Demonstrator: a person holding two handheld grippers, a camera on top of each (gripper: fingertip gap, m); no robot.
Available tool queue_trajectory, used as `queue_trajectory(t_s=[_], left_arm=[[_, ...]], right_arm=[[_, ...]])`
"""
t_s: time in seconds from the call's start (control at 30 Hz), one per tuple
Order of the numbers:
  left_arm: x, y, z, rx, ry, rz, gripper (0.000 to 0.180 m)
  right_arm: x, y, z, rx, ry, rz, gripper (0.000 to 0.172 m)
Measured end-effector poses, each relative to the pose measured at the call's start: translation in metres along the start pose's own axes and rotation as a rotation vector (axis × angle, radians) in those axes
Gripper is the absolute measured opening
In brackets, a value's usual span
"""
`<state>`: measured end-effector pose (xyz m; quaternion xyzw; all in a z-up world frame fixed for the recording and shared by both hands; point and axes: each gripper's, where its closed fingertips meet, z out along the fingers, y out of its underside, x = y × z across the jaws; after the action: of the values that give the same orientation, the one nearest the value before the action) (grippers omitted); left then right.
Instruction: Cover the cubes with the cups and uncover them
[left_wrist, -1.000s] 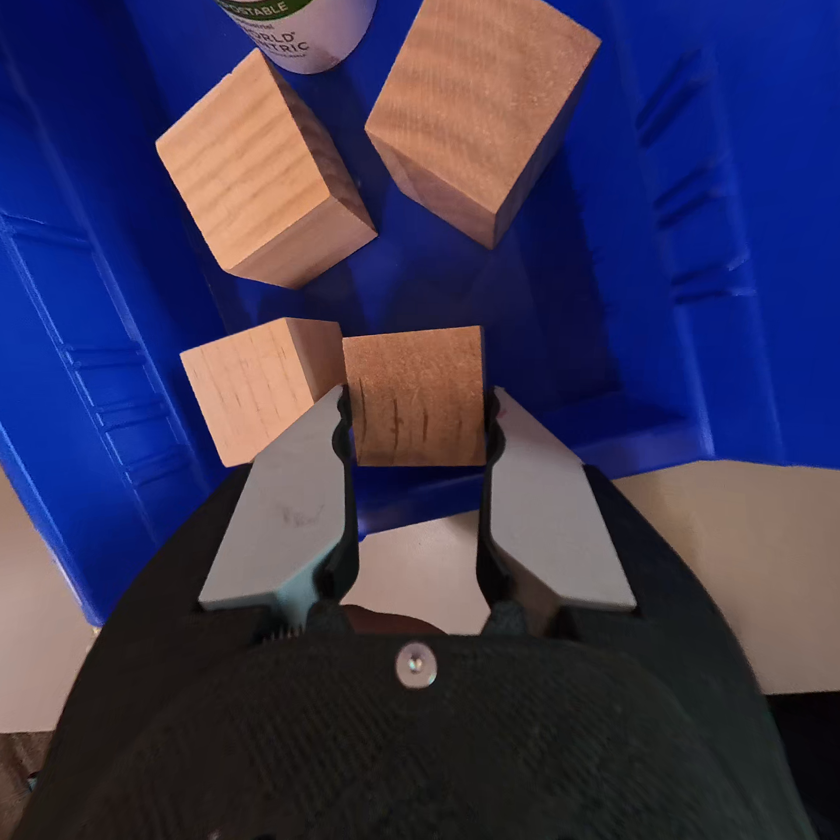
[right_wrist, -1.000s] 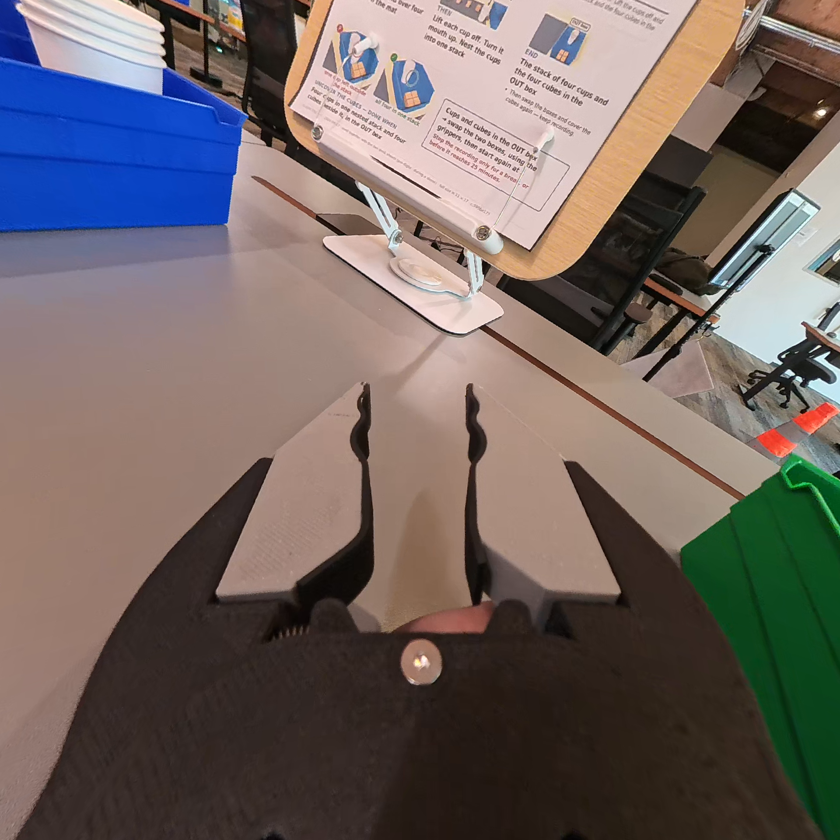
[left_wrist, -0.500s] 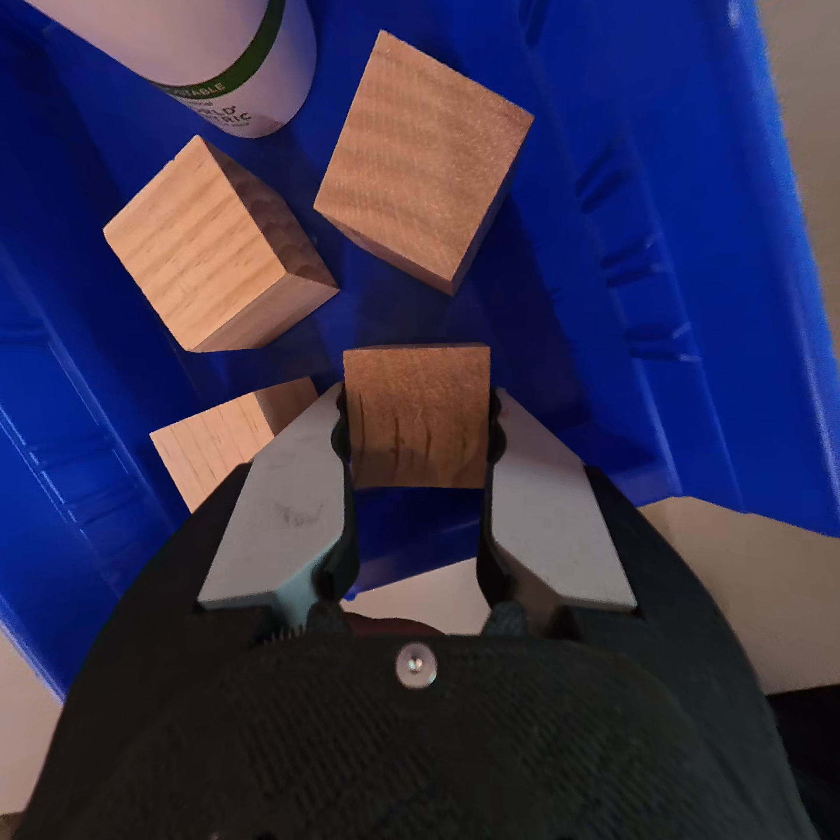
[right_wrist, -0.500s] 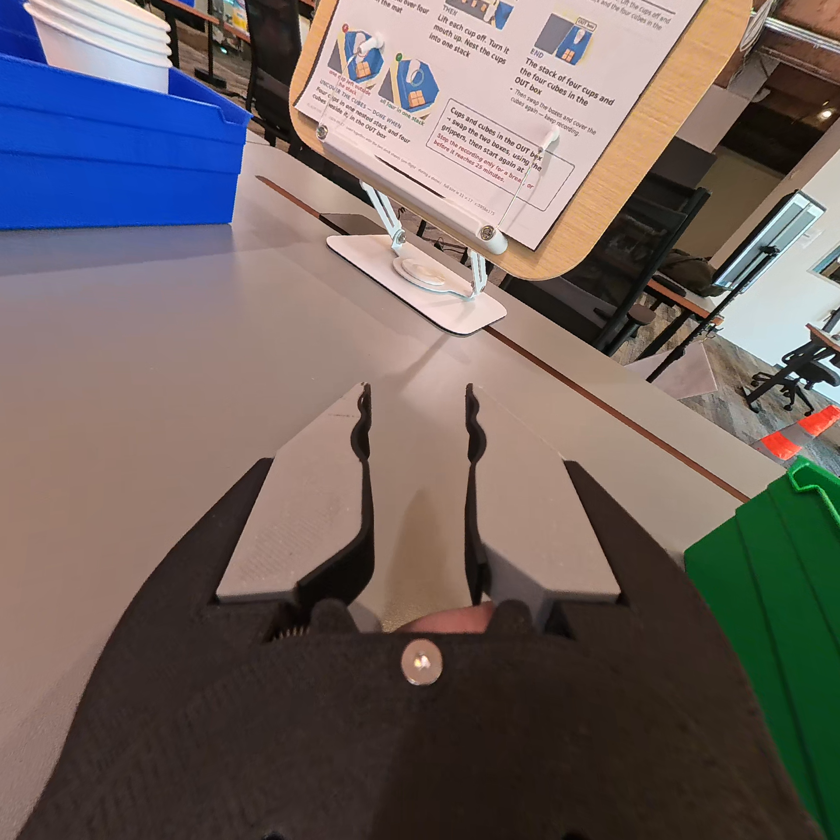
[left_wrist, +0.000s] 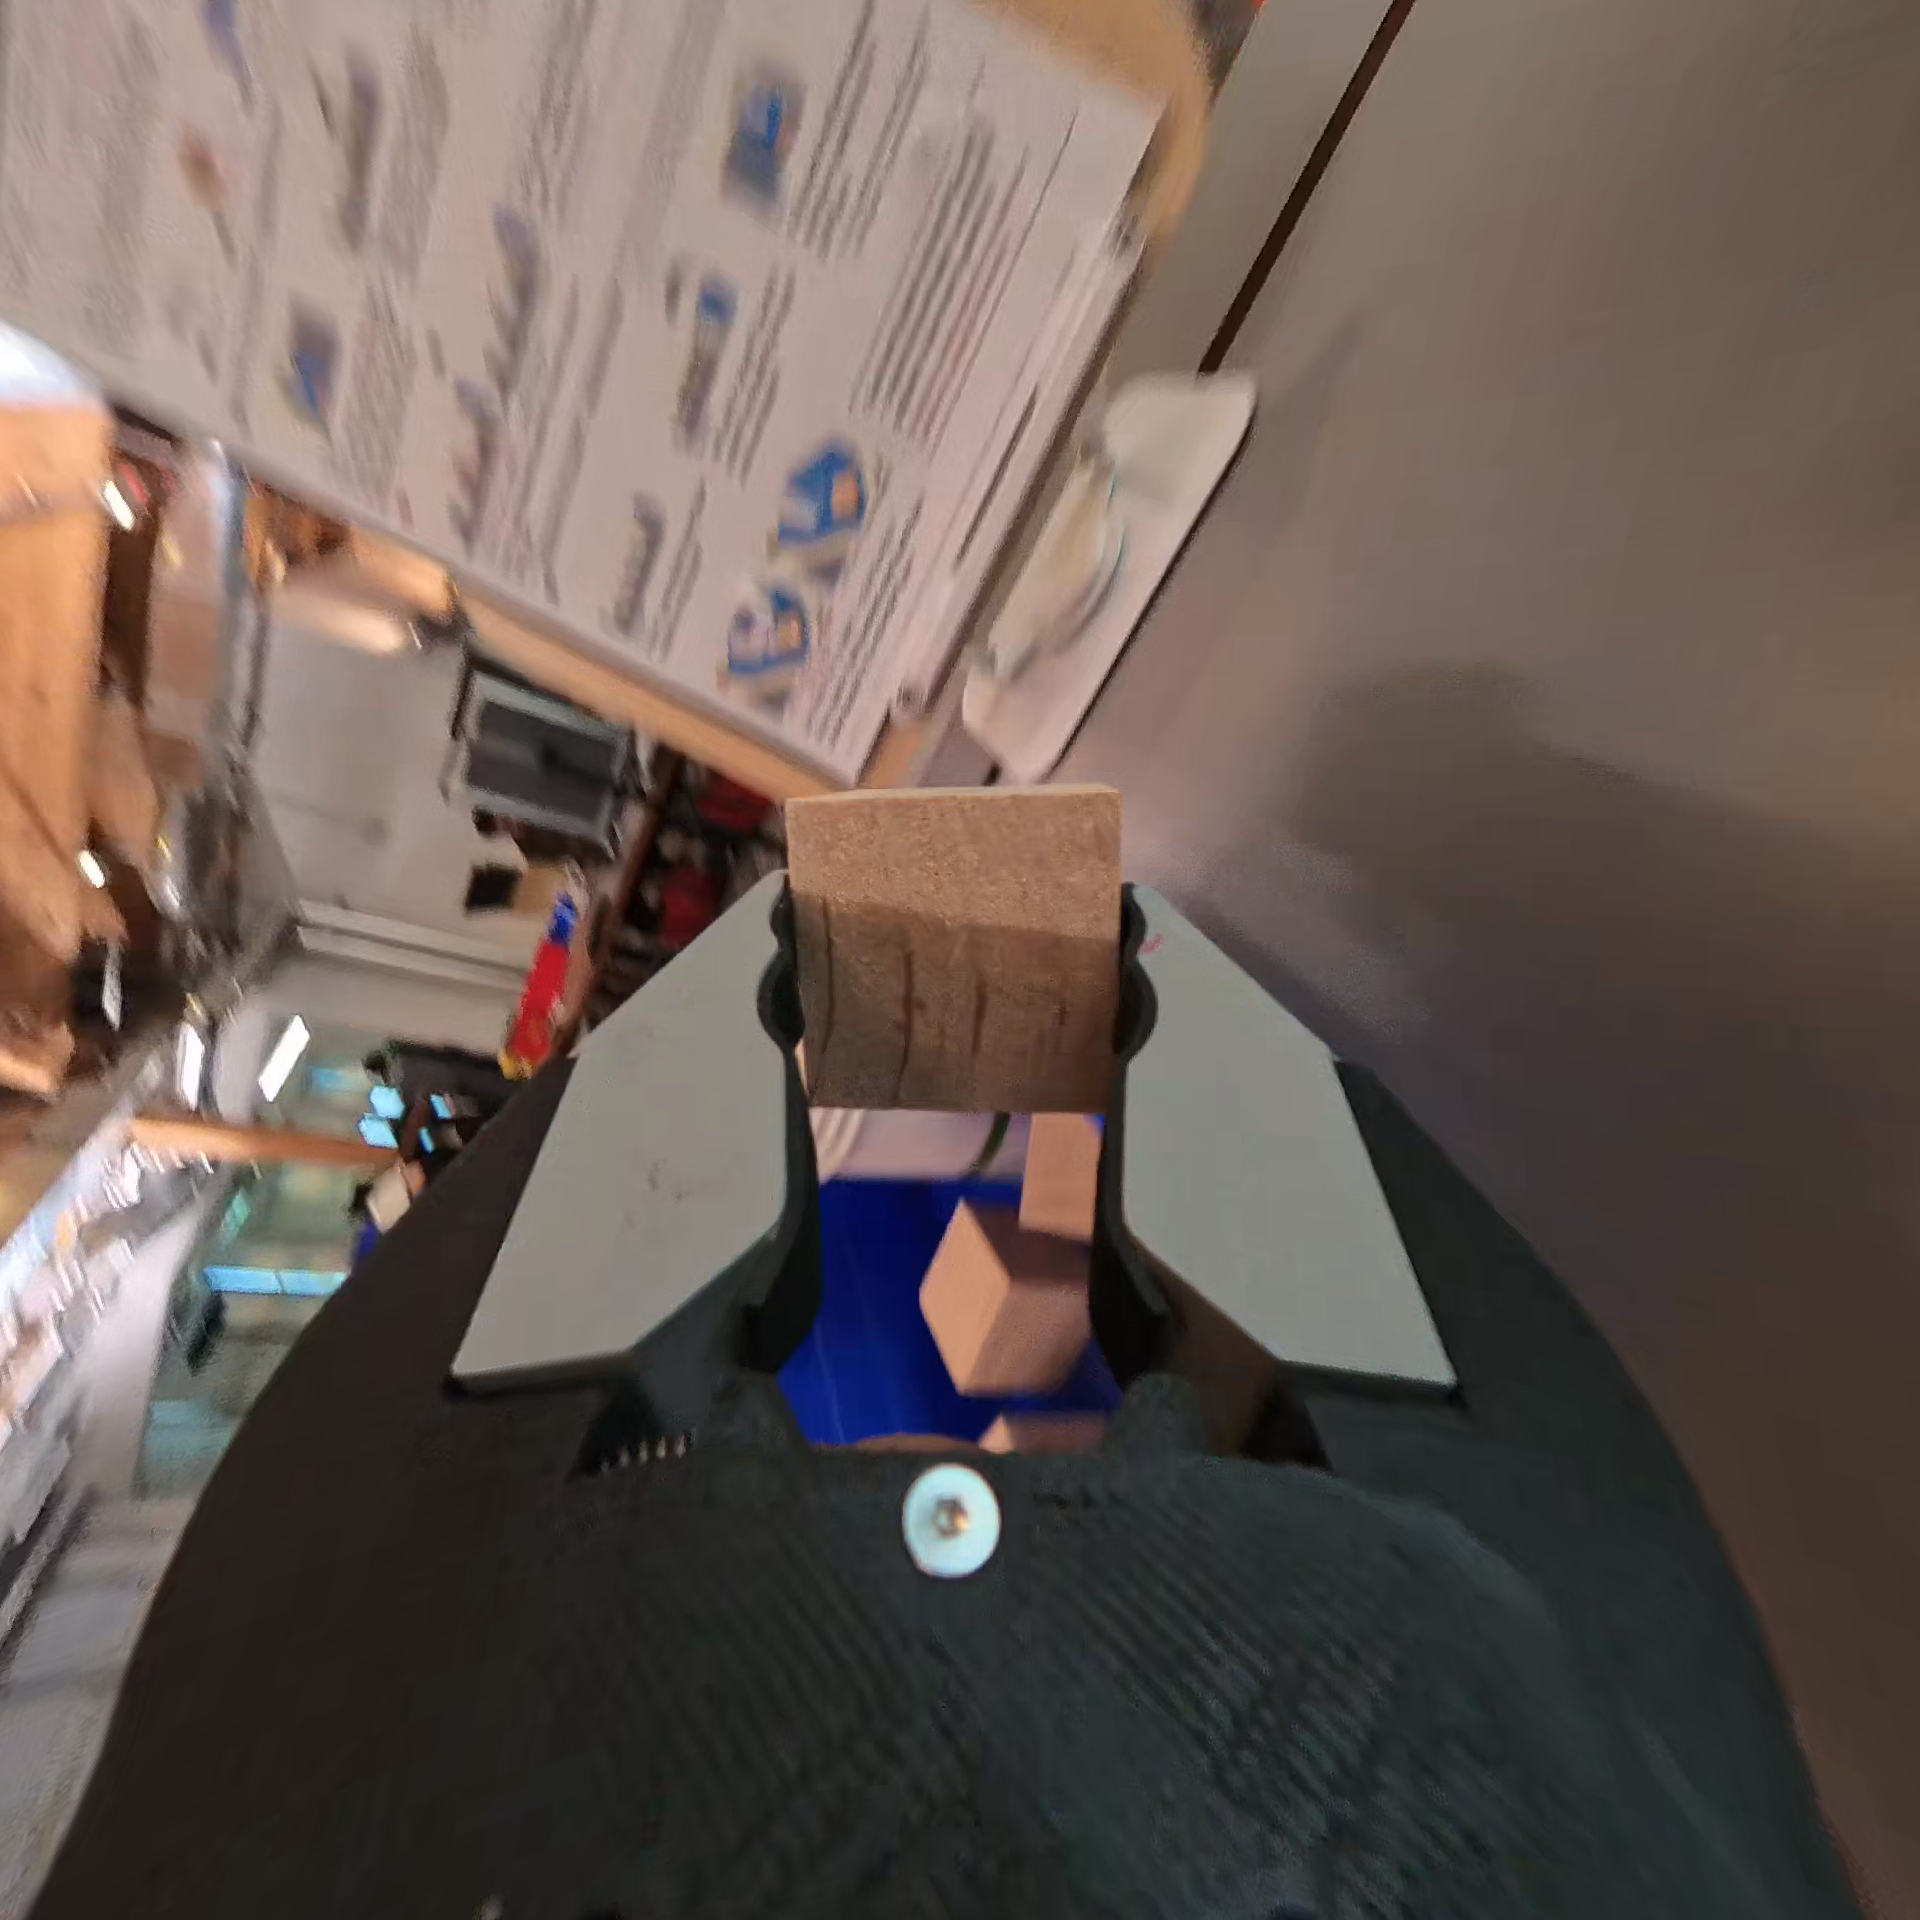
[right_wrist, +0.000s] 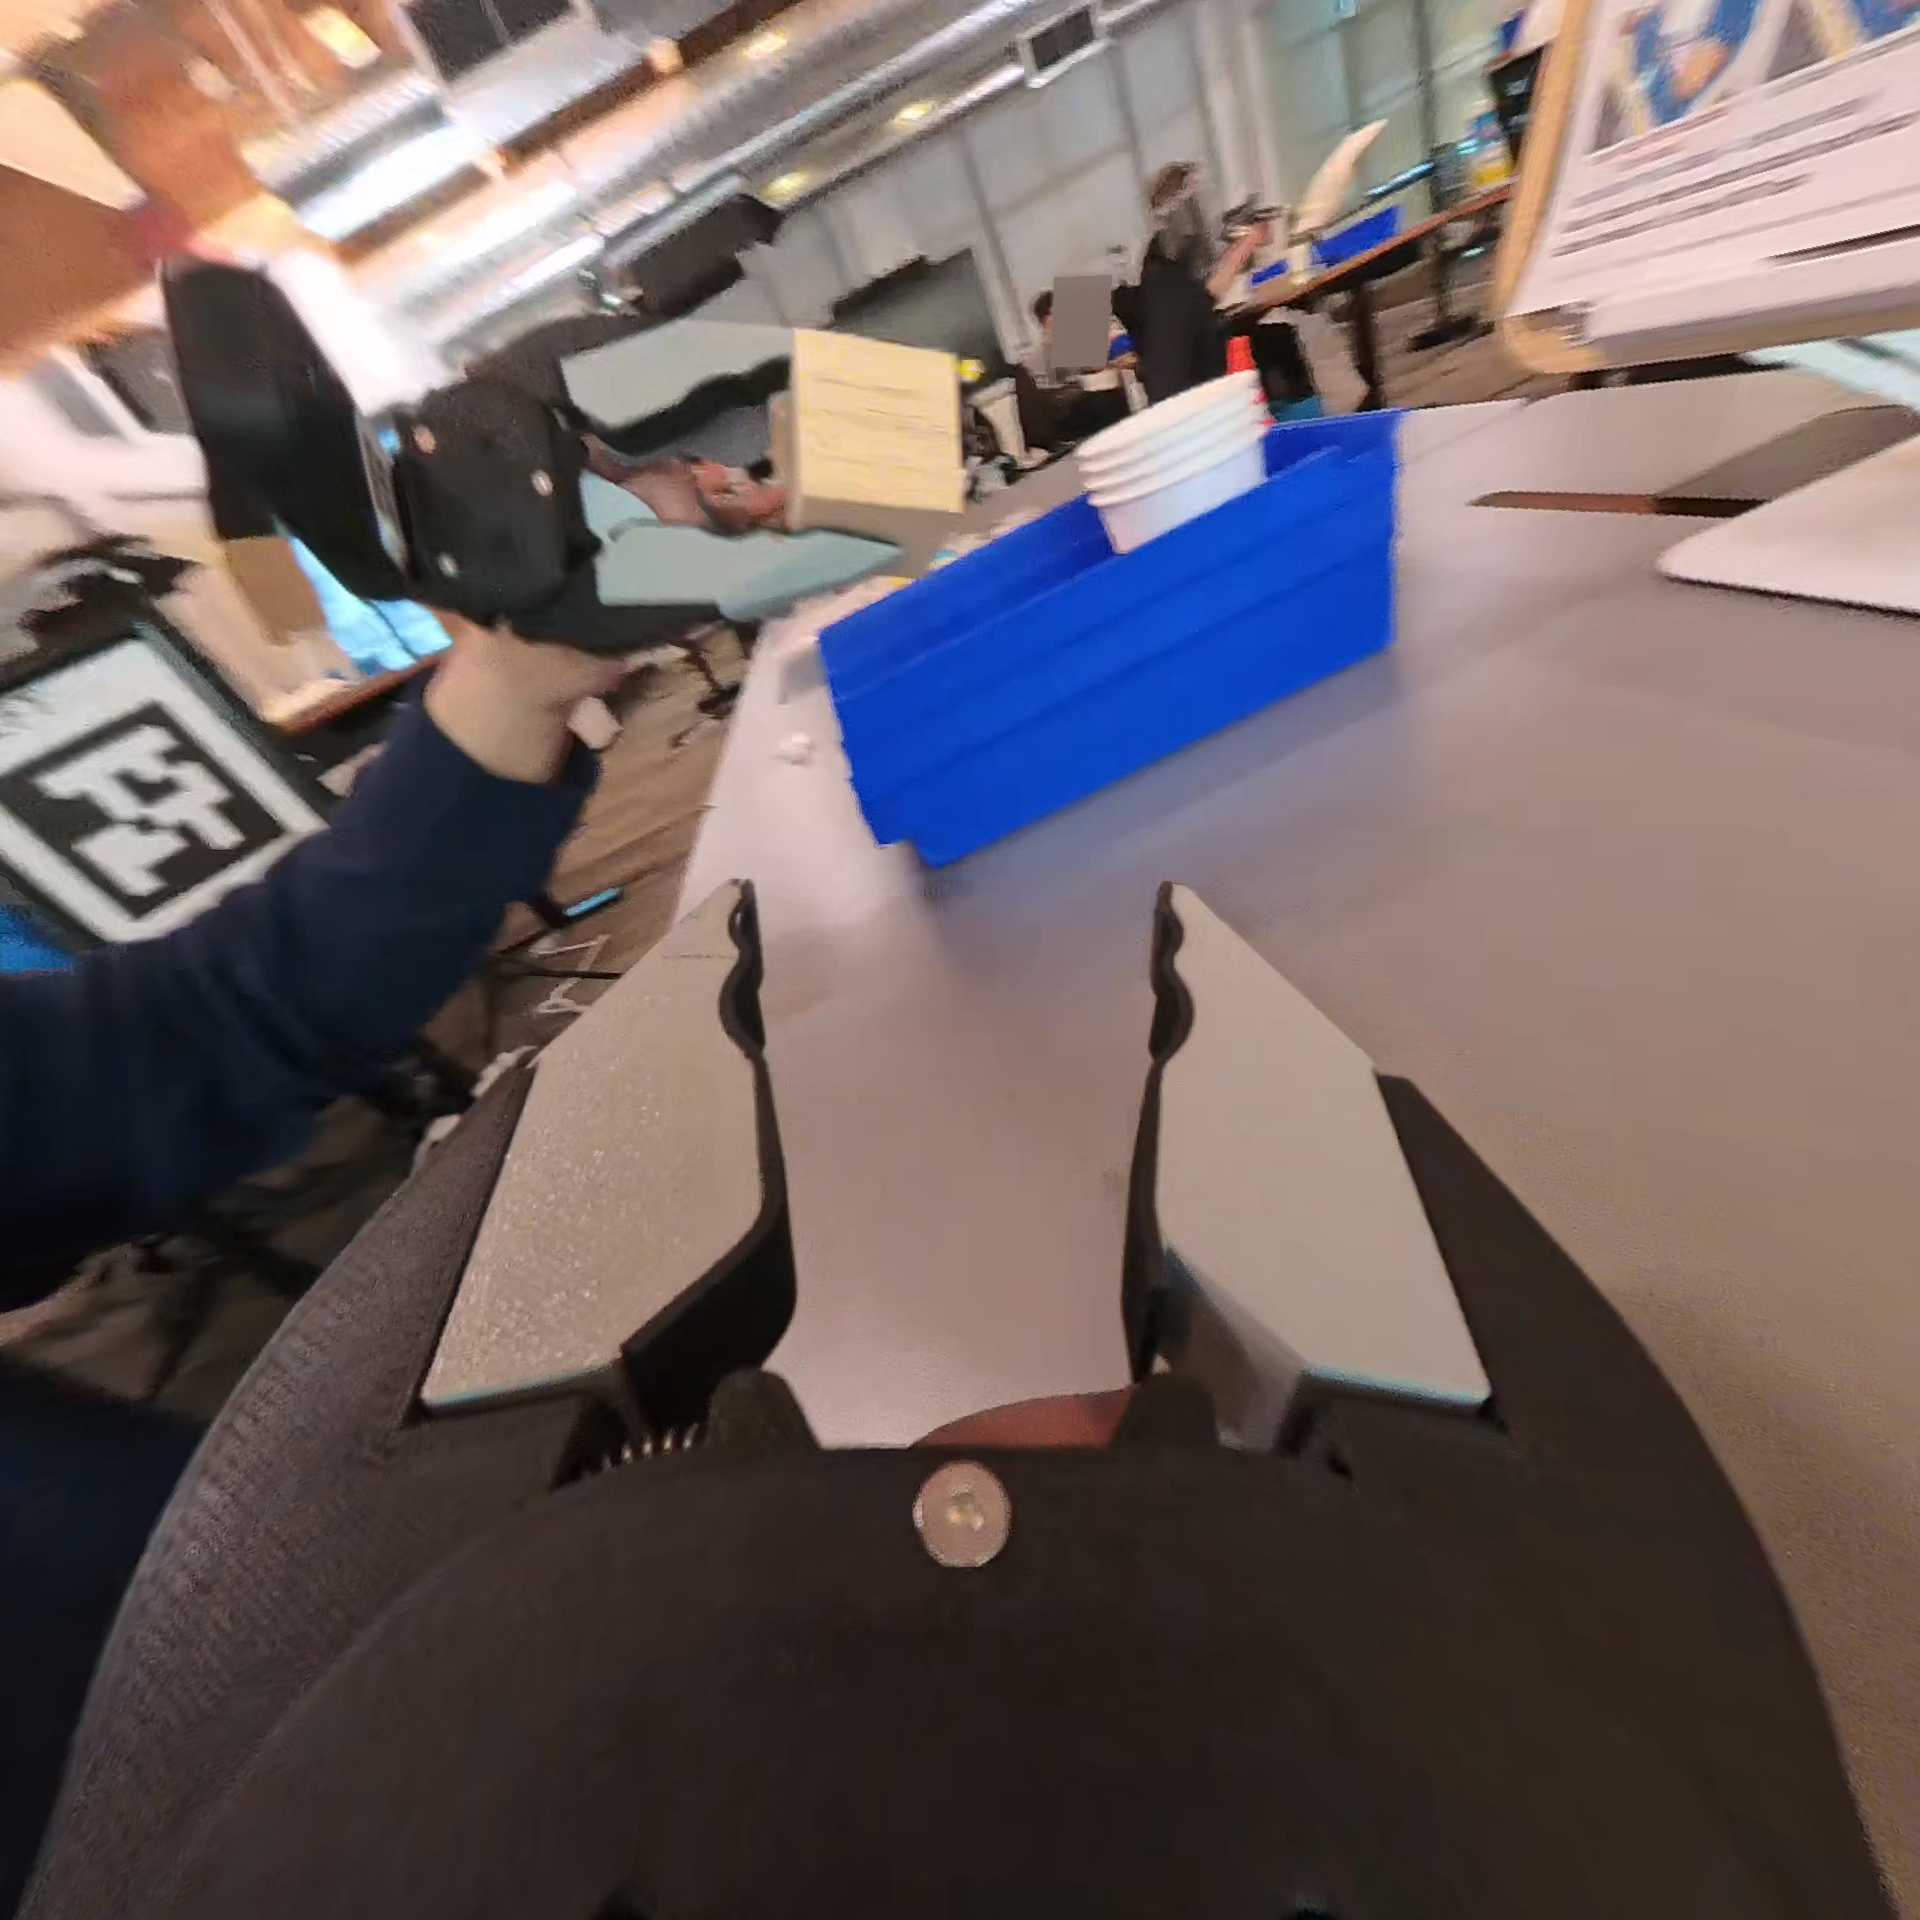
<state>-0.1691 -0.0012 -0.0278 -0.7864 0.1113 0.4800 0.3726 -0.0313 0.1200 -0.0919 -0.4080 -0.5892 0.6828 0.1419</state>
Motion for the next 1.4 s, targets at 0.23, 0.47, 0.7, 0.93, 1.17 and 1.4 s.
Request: queue_trajectory(t_s=[0.23,0.47,0.7,0.93,1.17,1.4], left_arm=[[0.102,-0.119,0.02,0.341,-0.07,0.215,0.059],[0.15,-0.157,0.043,0.461,0.011,0.088,0.059],[0.162,-0.121,0.064,0.373,0.114,-0.101,0.062],[0.131,-0.079,0.082,0.247,0.068,-0.338,0.037],[0.14,-0.068,0.091,0.179,0.06,-0.285,0.034],[0.146,-0.067,0.095,0.17,0.083,-0.275,0.034]], right_arm=[[0.001,-0.012,-0.003,0.083,0.029,-0.02,0.073],[0.027,-0.009,-0.012,0.065,0.143,-0.086,0.057],[0.069,-0.004,-0.026,-0.104,0.514,-0.331,0.056],[0.12,0.006,-0.088,-0.266,0.775,-0.168,0.057],[0.13,0.035,-0.124,-0.474,0.823,-0.116,0.057],[0.129,0.043,-0.135,-0.507,0.861,-0.076,0.057]])
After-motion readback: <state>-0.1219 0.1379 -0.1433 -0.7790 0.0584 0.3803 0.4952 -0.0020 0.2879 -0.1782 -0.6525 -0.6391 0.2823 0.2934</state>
